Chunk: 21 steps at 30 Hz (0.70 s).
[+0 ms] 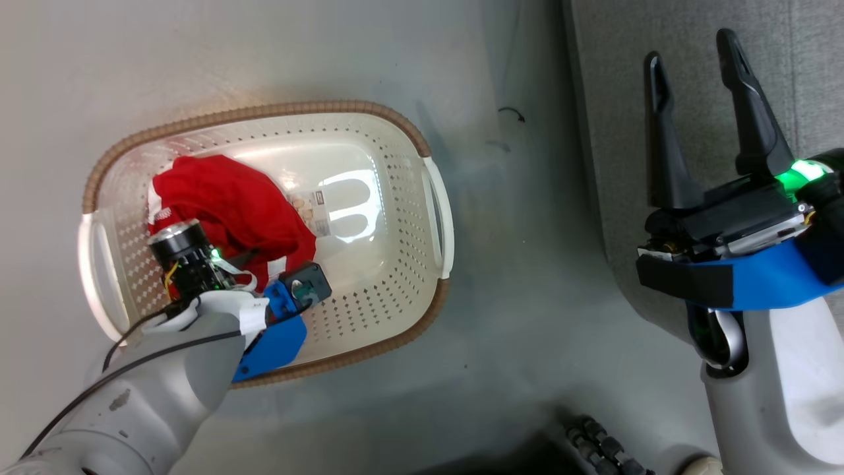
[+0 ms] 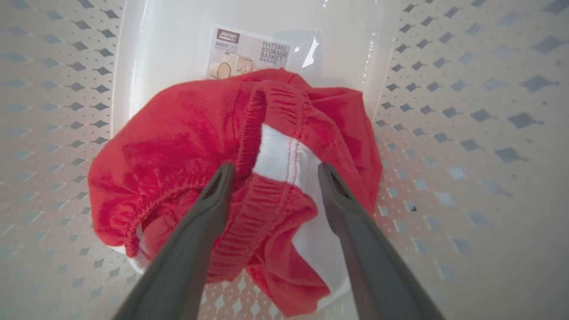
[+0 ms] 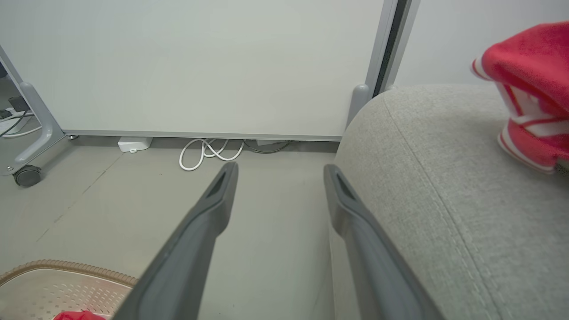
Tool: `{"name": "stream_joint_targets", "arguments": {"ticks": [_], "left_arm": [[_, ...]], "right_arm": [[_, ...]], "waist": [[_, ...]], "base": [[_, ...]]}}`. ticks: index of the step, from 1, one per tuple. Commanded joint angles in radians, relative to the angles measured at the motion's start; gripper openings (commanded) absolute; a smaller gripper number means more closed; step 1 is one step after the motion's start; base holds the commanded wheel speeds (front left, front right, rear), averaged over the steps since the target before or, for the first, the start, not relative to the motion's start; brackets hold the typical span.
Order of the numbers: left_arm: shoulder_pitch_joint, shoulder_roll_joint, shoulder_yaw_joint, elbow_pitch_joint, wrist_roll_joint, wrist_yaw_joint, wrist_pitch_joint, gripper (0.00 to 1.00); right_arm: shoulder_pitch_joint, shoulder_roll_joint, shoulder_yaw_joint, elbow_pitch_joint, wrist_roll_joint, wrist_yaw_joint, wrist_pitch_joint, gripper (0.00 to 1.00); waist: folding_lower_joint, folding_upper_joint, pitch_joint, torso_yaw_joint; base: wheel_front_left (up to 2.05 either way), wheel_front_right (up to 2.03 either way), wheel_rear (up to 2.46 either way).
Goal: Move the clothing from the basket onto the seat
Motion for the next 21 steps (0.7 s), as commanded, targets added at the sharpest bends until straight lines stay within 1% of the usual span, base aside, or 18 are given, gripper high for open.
{"name": "stream_joint_targets", "arguments": {"ticks": [1,6,9,12,17,18,20,21], "left_arm": [[-0.023,0.005,-0.002,0.004,0.003,-0.001,0.012,1.0],[-0.04,0.011,-0.002,0.021,0.022,-0.001,0.074,1.0],[-0.051,0.009,-0.002,0.027,0.065,-0.001,0.103,1.0],[-0.061,0.001,-0.002,0.037,0.088,-0.001,0.12,1.0],[-0.078,-0.025,-0.002,0.051,0.076,-0.001,0.143,0.99],[-0.079,-0.031,-0.002,0.052,0.087,-0.001,0.142,0.4],[-0.079,-0.041,-0.002,0.057,0.093,-0.001,0.142,0.0],[-0.078,-0.046,-0.002,0.06,0.091,-0.001,0.147,0.0]], "right_arm": [[-0.014,0.004,-0.005,-0.01,-0.009,0.001,-0.001,1.0],[-0.011,0.007,-0.012,-0.031,-0.014,0.001,-0.001,1.0],[-0.011,0.005,-0.012,-0.04,-0.023,0.001,-0.001,1.0],[-0.011,0.005,-0.017,-0.051,-0.026,0.001,-0.001,1.0],[-0.013,0.008,-0.022,-0.066,-0.033,0.001,-0.001,1.0],[-0.014,0.008,-0.022,-0.067,-0.032,0.001,-0.001,1.0],[-0.014,0.009,-0.022,-0.067,-0.034,0.001,-0.001,1.0],[-0.013,0.009,-0.023,-0.067,-0.036,0.001,-0.001,1.0]], "waist": [[-0.0001,0.0001,0.023,-0.005],[-0.0001,0.0001,0.065,-0.007],[-0.0001,0.0001,0.086,-0.007],[-0.0001,0.0001,0.105,-0.004],[-0.0001,0.0001,0.125,-0.002],[-0.0001,0.0001,0.127,-0.002],[-0.0001,0.0001,0.128,-0.003],[-0.0001,0.0001,0.128,-0.002]], "base": [[0.0,0.0,0.0],[0.0,0.0,0.0],[0.0,0.0,0.0],[0.0,0.0,0.0],[0.0,0.0,0.0],[0.0,0.0,0.0],[0.0,0.0,0.0],[0.0,0.0,0.0]]}}
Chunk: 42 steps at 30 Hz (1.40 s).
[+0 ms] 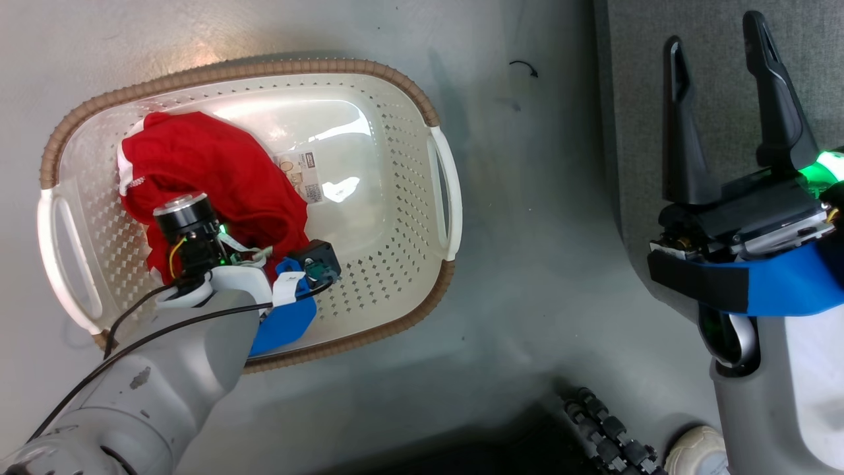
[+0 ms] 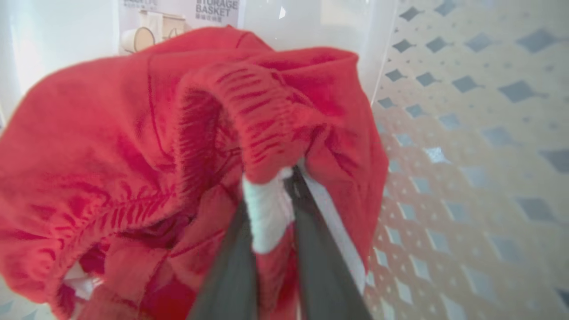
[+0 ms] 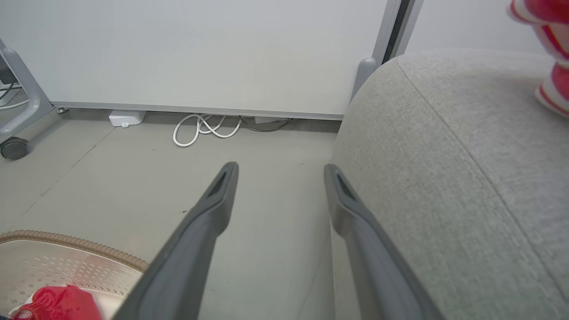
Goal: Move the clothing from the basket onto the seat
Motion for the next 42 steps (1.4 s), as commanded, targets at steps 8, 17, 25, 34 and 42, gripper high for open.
{"name": "stream_joint_targets", "arguments": {"ticks": [8,17,25,34,42], "left_arm": [[-0.027,-0.039,-0.002,0.009,-0.039,-0.001,-0.017,0.0],[0.006,-0.039,-0.002,-0.027,-0.09,-0.001,-0.114,0.0],[0.018,-0.046,-0.002,-0.059,-0.215,-0.001,-0.188,0.0],[0.064,-0.058,0.005,-0.063,-0.325,-0.001,-0.287,0.0],[0.117,-0.08,0.024,-0.056,-0.429,-0.001,-0.38,0.0]], "right_arm": [[-0.009,0.003,-0.013,-0.008,-0.013,0.001,-0.001,1.0],[0.007,-0.003,-0.021,0.008,-0.021,0.001,-0.001,1.0],[0.026,-0.014,-0.018,0.033,-0.024,0.001,-0.001,1.0],[0.061,-0.021,-0.025,0.069,-0.02,0.001,-0.001,1.0],[0.107,-0.022,-0.04,0.097,-0.008,0.001,-0.001,1.0]], "waist": [[0.0,0.0,-0.019,0.013],[0.0,0.0,-0.104,0.041],[0.0,0.0,-0.213,0.071],[0.0,0.0,-0.343,0.095],[0.0,0.0,-0.457,0.118]], "base": [[0.0,0.0,0.0],[0.0,0.0,0.0],[0.0,0.0,0.0],[0.0,0.0,0.0],[0.0,0.0,0.0]]}}
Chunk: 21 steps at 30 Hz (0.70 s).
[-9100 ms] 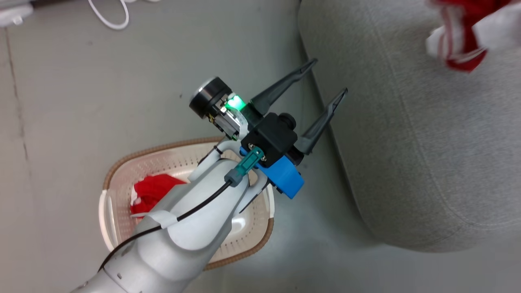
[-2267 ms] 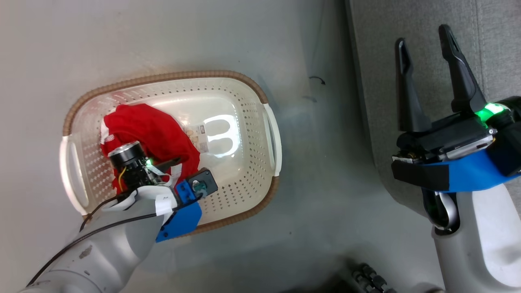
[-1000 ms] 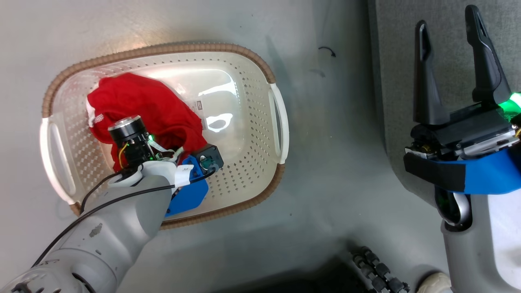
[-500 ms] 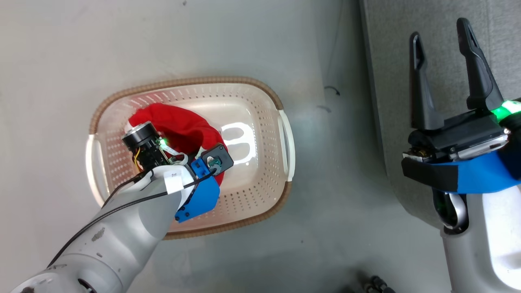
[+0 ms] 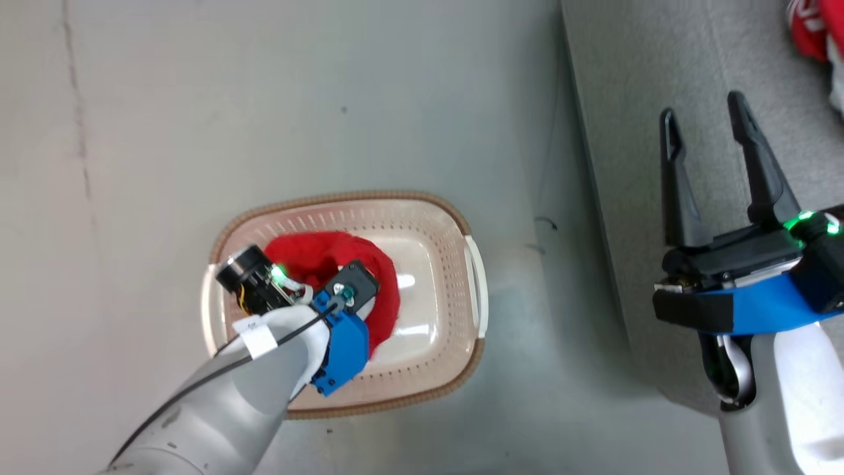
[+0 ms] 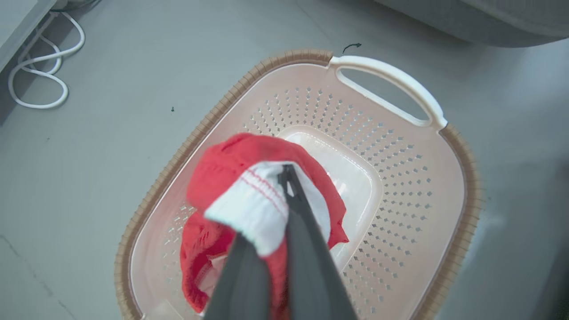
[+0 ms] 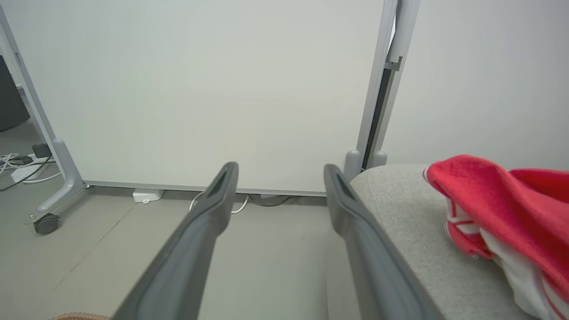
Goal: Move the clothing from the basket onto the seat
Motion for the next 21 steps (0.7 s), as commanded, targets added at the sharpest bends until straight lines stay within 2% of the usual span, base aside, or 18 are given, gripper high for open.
{"name": "stream_joint_targets", "arguments": {"ticks": [1,12,21], "left_arm": [[0.013,-0.004,0.005,0.0,-0.012,-0.001,-0.012,0.0],[0.065,-0.008,0.063,-0.077,-0.12,-0.001,-0.059,0.0],[0.13,0.04,0.206,-0.256,-0.092,0.028,-0.059,0.0]], "right_arm": [[0.015,-0.004,-0.001,0.006,0.003,0.001,-0.001,1.0],[0.097,-0.006,-0.012,0.05,0.01,0.001,0.0,1.0],[0.177,-0.007,-0.024,0.081,0.019,0.001,0.0,1.0]], "waist": [[0.0001,0.0,-0.051,0.017],[0.0001,0.0,-0.225,0.05],[0.0001,0.0,-0.358,0.078]], "base": [[0.0,0.0,0.0],[0.0,0.0,0.0],[0.0,0.0,0.0]]}}
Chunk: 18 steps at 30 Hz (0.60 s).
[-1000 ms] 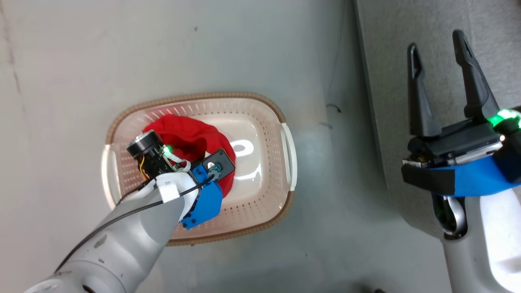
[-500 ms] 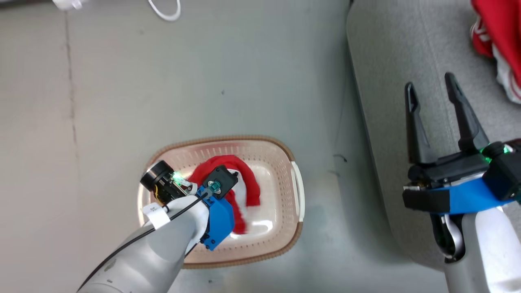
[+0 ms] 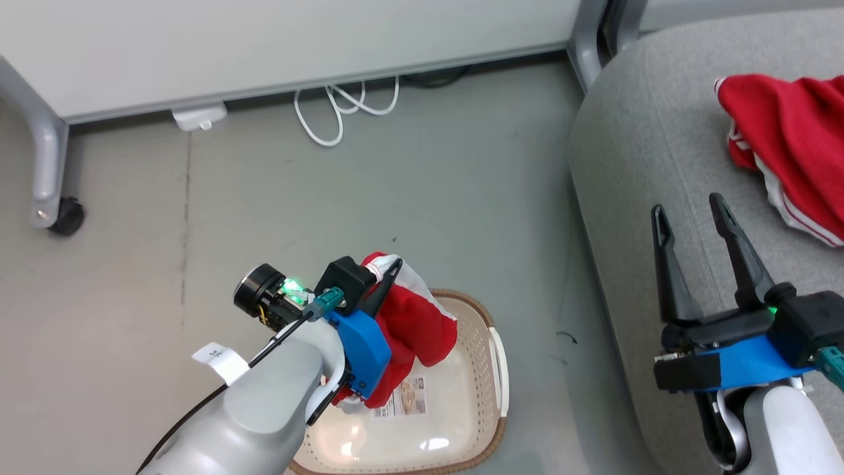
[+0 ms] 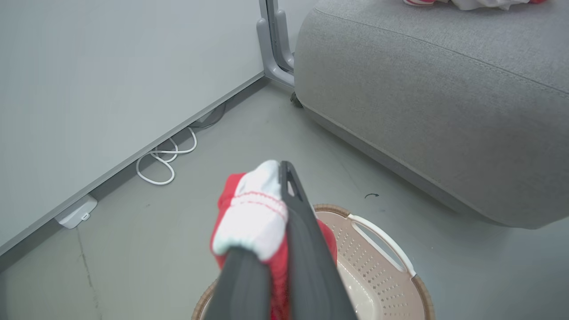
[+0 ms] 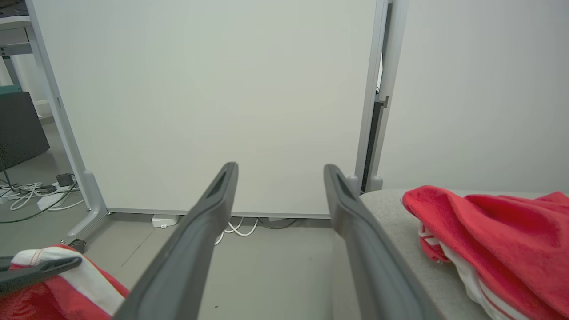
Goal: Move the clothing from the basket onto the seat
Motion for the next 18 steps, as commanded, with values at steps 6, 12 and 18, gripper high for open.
{"name": "stream_joint_targets", "arguments": {"ticks": [6,12,18], "left_arm": [[0.047,0.01,0.112,-0.113,0.035,0.02,-0.005,0.0],[0.068,0.01,0.201,-0.215,0.082,0.025,-0.005,0.0],[0.041,-0.007,0.259,-0.294,0.118,0.015,-0.005,0.0]], "right_arm": [[0.056,0.0,0.0,0.019,0.011,0.001,0.0,1.0],[0.092,0.002,0.0,0.024,0.017,0.001,0.0,1.0],[0.117,0.004,-0.009,0.024,0.021,0.001,0.0,1.0]], "waist": [[0.0002,-0.0001,-0.112,0.027],[0.0002,-0.0001,-0.167,0.034],[0.0002,-0.0001,-0.2,0.046]], "base": [[0.0,0.0,0.0],[0.0,0.0,0.0],[0.0,0.0,0.0]]}}
